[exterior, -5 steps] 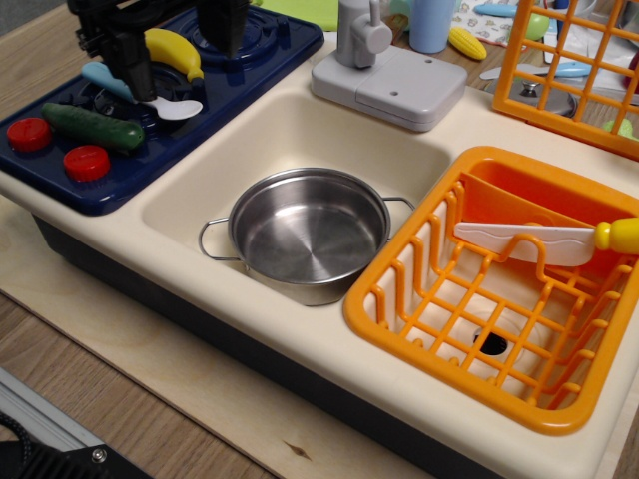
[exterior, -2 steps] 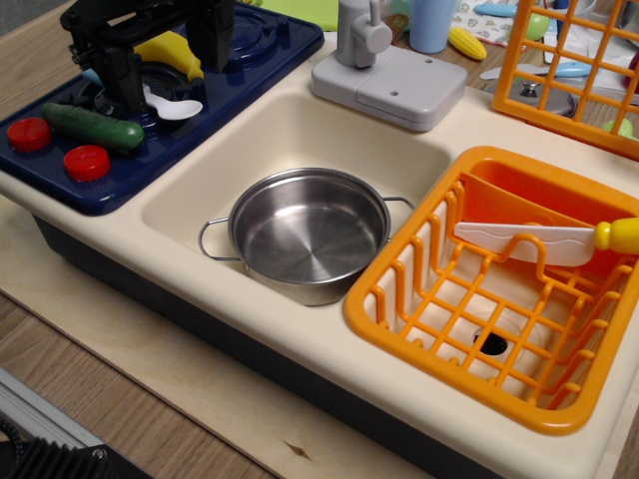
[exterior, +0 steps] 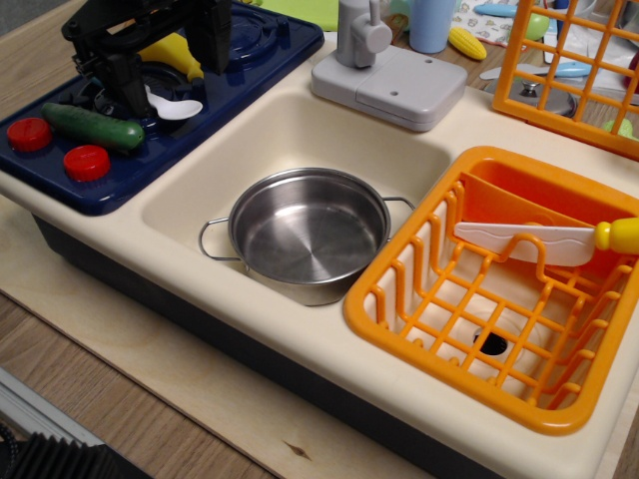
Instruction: Put spoon into pan
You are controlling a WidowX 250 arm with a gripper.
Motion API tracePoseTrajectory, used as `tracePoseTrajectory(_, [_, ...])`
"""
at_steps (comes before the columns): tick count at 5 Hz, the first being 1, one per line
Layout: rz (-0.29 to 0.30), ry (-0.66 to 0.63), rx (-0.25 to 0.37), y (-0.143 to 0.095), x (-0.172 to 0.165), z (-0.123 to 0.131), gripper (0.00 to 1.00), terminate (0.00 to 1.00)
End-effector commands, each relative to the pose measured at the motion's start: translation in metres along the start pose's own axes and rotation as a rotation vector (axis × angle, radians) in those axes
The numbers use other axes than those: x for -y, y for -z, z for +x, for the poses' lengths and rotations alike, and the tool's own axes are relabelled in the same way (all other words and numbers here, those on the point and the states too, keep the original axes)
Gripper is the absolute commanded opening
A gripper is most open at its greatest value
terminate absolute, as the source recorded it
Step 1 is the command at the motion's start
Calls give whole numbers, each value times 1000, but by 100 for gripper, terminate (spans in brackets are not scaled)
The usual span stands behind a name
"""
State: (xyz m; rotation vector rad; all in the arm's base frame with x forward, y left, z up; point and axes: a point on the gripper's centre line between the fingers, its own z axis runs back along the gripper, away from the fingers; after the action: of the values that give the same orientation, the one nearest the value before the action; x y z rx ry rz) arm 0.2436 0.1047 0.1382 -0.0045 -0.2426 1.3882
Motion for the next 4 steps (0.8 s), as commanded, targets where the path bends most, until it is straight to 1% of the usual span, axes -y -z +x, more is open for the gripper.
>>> tracePoseTrajectory(1, [-14,-23,-28,-1,1,5,100,0])
tracePoseTrajectory(3, [-1,-50,-57,5,-5,2,100,0])
tracePoseTrajectory(4, [1,-63,-65,7,-7,1,0,0])
